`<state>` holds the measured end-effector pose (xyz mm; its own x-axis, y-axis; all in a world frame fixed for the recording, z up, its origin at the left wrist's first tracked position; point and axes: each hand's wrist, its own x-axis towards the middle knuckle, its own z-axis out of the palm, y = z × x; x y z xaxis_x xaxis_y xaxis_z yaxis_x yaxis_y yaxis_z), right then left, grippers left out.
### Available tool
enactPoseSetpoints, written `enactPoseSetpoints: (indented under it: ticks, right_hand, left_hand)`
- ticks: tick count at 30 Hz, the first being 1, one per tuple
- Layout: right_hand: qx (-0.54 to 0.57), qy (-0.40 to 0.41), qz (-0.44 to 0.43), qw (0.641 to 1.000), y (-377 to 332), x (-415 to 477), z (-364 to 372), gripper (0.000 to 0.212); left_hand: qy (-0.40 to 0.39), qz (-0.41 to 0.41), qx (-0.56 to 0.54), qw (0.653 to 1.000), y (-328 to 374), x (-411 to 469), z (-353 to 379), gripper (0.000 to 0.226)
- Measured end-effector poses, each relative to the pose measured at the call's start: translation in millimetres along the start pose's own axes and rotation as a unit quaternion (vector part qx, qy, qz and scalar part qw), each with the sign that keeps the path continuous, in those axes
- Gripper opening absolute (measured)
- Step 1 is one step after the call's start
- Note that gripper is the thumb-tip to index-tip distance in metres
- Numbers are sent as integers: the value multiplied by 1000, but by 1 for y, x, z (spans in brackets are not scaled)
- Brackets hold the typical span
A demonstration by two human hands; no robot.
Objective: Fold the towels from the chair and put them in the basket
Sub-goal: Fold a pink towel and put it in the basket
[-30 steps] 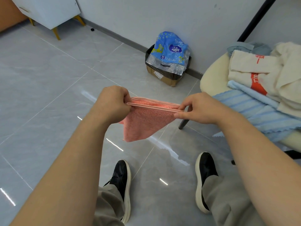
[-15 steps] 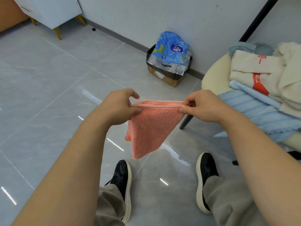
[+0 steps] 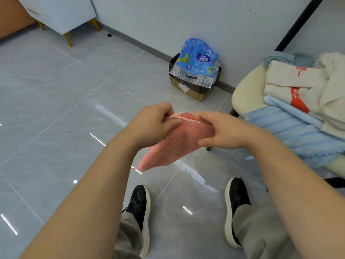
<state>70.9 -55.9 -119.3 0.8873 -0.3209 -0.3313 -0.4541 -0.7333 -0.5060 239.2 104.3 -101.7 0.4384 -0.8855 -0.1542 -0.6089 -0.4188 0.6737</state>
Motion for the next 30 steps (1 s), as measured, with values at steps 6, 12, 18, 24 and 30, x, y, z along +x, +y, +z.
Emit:
enactPoseSetpoints:
  ticks: [6,12,18,24,30]
  right_hand:
    - [99,159,-41,981,-25,4,2,7]
    - [67,243,-57,966,-35,1,-18,25]
    - [-61,273,-36,959,-34,1,-22,34]
    - [-62,351,-52,933,-28,-4,-31,35]
    - [-28,405,-55,912,-22,-20,-51,33]
  left_hand:
    - [19,-13,-27,999,-2,2,-2,28]
    - [79,-5,-89,993,4,3,6,46]
    - [135,-2,-170,976,15,10,17,28]
    - [101,35,-195,975,20,10,17,26]
    - [71,67,-109,989,22,6,19,49]
